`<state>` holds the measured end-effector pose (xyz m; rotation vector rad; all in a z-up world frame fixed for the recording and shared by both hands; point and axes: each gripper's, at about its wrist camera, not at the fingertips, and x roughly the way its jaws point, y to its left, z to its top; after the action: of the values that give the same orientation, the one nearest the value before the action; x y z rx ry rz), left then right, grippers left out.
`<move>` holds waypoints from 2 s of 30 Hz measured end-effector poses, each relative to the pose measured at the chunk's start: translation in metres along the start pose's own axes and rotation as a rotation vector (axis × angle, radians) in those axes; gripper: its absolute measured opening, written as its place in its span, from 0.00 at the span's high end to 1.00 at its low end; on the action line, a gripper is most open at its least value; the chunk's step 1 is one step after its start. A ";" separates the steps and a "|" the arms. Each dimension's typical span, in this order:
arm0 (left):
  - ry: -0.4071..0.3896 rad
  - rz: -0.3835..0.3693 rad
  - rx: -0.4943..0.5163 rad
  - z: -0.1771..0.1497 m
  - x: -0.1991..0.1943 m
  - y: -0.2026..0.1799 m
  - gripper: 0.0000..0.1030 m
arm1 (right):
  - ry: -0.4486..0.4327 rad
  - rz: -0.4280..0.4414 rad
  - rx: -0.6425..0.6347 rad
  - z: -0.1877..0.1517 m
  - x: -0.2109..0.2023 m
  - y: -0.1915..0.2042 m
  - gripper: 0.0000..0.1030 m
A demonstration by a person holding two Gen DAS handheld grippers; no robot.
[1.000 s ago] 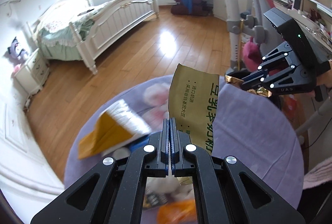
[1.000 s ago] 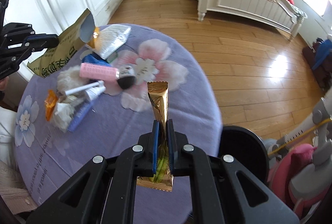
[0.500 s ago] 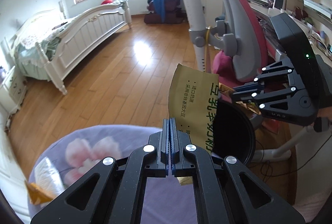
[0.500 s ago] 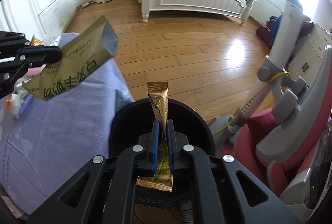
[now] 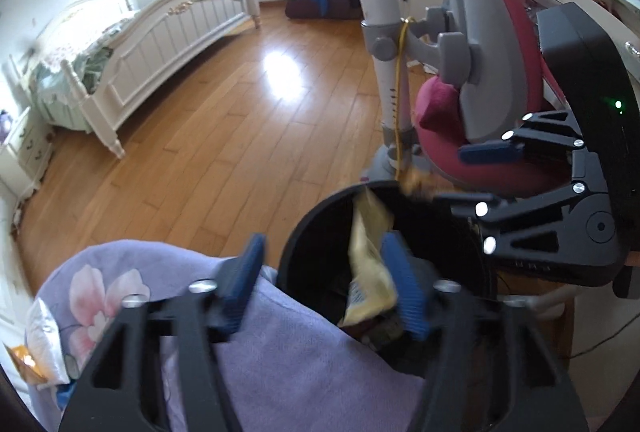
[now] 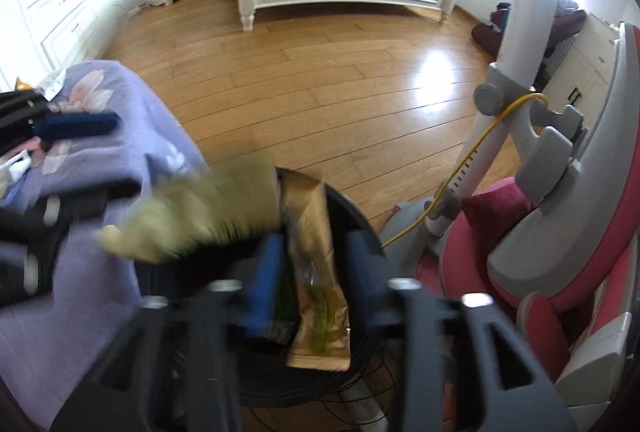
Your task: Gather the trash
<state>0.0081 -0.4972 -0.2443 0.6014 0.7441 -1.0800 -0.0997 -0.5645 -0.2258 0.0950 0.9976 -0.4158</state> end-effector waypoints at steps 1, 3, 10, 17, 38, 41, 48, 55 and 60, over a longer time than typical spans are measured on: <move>-0.008 -0.010 -0.006 -0.001 -0.001 0.001 0.33 | -0.006 -0.006 -0.003 0.000 0.001 -0.001 0.33; -0.003 -0.025 -0.016 -0.001 0.001 0.003 0.33 | -0.002 0.000 0.010 0.001 0.001 -0.004 0.33; -0.033 0.015 -0.071 -0.019 -0.028 0.031 0.33 | -0.023 0.047 -0.002 0.012 -0.007 0.005 0.33; -0.037 0.128 -0.180 -0.083 -0.095 0.094 0.33 | -0.035 0.198 -0.145 0.038 -0.008 0.077 0.33; 0.148 0.150 -0.259 -0.225 -0.145 0.144 0.33 | -0.027 0.358 -0.487 0.089 -0.018 0.256 0.43; 0.167 0.135 -0.243 -0.223 -0.123 0.128 0.42 | -0.019 0.349 -0.496 0.091 -0.016 0.256 0.43; 0.114 0.037 -0.363 -0.241 -0.149 0.149 0.66 | -0.023 0.367 -0.509 0.099 -0.015 0.258 0.43; 0.054 -0.027 -0.373 -0.253 -0.207 0.157 0.66 | -0.010 0.413 -0.539 0.097 -0.007 0.274 0.43; 0.079 -0.040 -0.320 -0.258 -0.224 0.150 0.65 | -0.008 0.462 -0.616 0.091 -0.010 0.296 0.43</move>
<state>0.0235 -0.1256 -0.2165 0.3577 0.9786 -0.9518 0.0809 -0.3142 -0.2006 -0.2301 1.0218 0.3204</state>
